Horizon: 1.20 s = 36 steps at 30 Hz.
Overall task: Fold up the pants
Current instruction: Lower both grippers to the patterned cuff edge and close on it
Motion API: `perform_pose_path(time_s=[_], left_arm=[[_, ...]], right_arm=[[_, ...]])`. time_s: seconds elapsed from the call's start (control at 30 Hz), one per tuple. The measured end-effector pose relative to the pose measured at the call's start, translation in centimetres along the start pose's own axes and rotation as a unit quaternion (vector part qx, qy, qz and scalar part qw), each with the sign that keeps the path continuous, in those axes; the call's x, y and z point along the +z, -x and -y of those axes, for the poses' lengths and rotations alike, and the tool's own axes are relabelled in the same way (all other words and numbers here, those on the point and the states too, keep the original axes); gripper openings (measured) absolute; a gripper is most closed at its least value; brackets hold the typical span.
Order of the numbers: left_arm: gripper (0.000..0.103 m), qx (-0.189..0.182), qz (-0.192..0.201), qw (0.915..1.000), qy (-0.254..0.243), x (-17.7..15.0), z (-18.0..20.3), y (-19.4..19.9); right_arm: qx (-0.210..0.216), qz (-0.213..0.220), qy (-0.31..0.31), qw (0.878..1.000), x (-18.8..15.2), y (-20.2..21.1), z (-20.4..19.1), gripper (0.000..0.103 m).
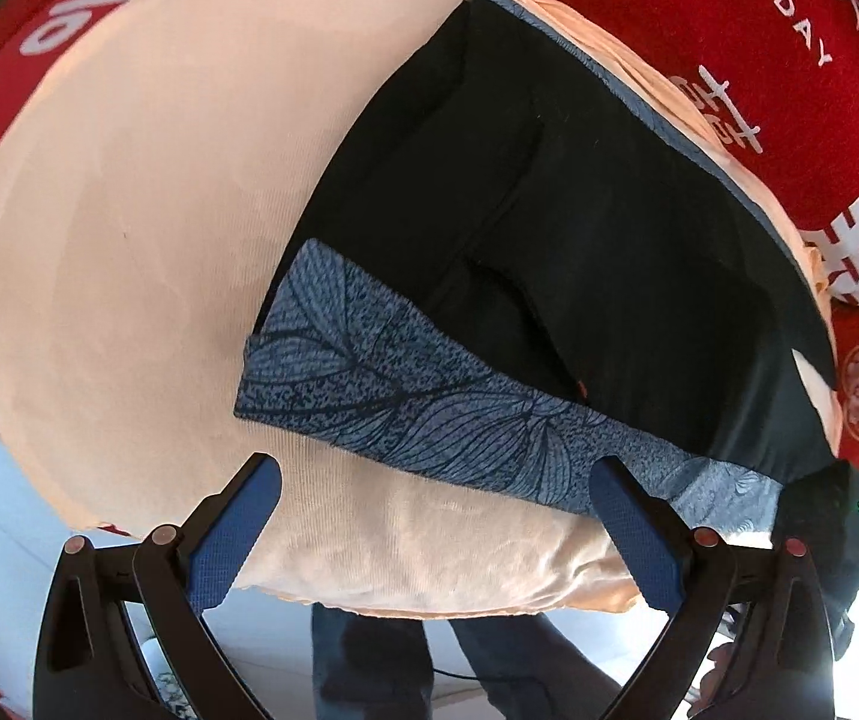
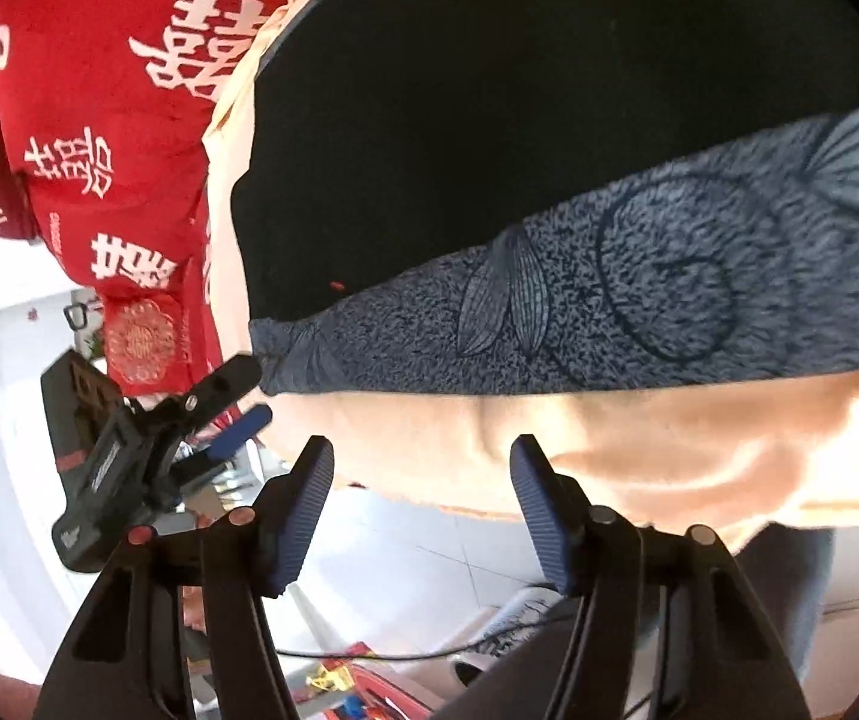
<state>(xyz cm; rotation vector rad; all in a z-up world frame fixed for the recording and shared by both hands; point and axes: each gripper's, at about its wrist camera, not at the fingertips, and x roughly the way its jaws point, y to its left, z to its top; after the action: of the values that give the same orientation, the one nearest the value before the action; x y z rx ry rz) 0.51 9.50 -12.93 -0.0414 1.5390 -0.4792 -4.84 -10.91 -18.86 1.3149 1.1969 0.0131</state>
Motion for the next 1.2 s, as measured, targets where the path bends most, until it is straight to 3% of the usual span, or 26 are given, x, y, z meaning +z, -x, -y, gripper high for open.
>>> perform_pose_path(time_s=[0.2,0.23,0.27,0.3,0.4,0.5,0.53,0.57,0.67,0.7,0.77,0.9,1.0,1.2], left_arm=[[0.103,-0.031,-0.010,0.9993,0.018,-0.4,-0.9,-0.5],[0.103,-0.043,-0.015,0.9986,0.028,-0.5,-1.0,-0.6],[0.103,-0.055,-0.020,0.9976,0.038,-0.5,-1.0,-0.7],[0.103,-0.076,-0.027,0.9953,0.055,-0.5,-1.1,-0.8],[0.103,-0.135,-0.035,0.9856,0.096,-0.1,-0.6,-1.4],[0.102,-0.150,-0.018,0.9801,0.129,1.3,0.2,-2.5],[0.096,-0.146,-0.011,0.9799,0.135,1.8,0.4,-2.9],[0.080,-0.138,-0.009,0.9814,0.133,2.3,0.7,-3.2],[0.078,-0.113,0.001,0.9885,0.100,2.8,1.5,-2.8],[0.072,-0.100,-0.001,0.9915,0.082,2.8,1.9,-2.7],[0.072,-0.094,-0.005,0.9933,0.068,2.9,2.1,-2.8],[0.072,-0.084,-0.014,0.9950,0.052,2.9,2.4,-2.8],[0.072,-0.075,-0.017,0.9962,0.040,2.8,2.7,-3.0],[0.072,-0.060,-0.022,0.9976,0.026,2.8,3.2,-3.0]], right_arm=[[0.023,0.042,-0.035,0.998,1.5,-1.6,1.1,0.065],[0.030,0.044,-0.044,0.998,1.8,-1.7,1.3,0.061],[0.036,0.045,-0.055,0.997,2.1,-1.8,1.4,0.037],[0.042,0.044,-0.066,0.996,2.5,-1.8,1.4,0.021],[0.076,0.060,-0.054,0.994,2.6,-0.1,-0.1,0.014],[0.096,0.064,-0.023,0.993,2.1,1.8,-2.1,0.013],[0.099,0.063,-0.015,0.993,2.0,2.3,-2.6,0.013],[0.096,0.060,-0.007,0.994,1.9,2.6,-3.0,0.013],[0.075,0.034,0.014,0.997,1.7,2.4,-3.1,0.014],[0.055,0.028,0.018,0.998,1.4,2.7,-2.4,0.015],[0.031,0.032,0.009,0.999,0.7,3.8,-0.2,0.018],[0.000,0.100,-0.069,0.993,-0.3,8.2,5.9,0.042],[-0.003,0.142,-0.121,0.982,-0.9,10.9,9.4,0.043],[0.056,0.204,-0.188,0.959,-1.7,13.8,13.3,0.043]])
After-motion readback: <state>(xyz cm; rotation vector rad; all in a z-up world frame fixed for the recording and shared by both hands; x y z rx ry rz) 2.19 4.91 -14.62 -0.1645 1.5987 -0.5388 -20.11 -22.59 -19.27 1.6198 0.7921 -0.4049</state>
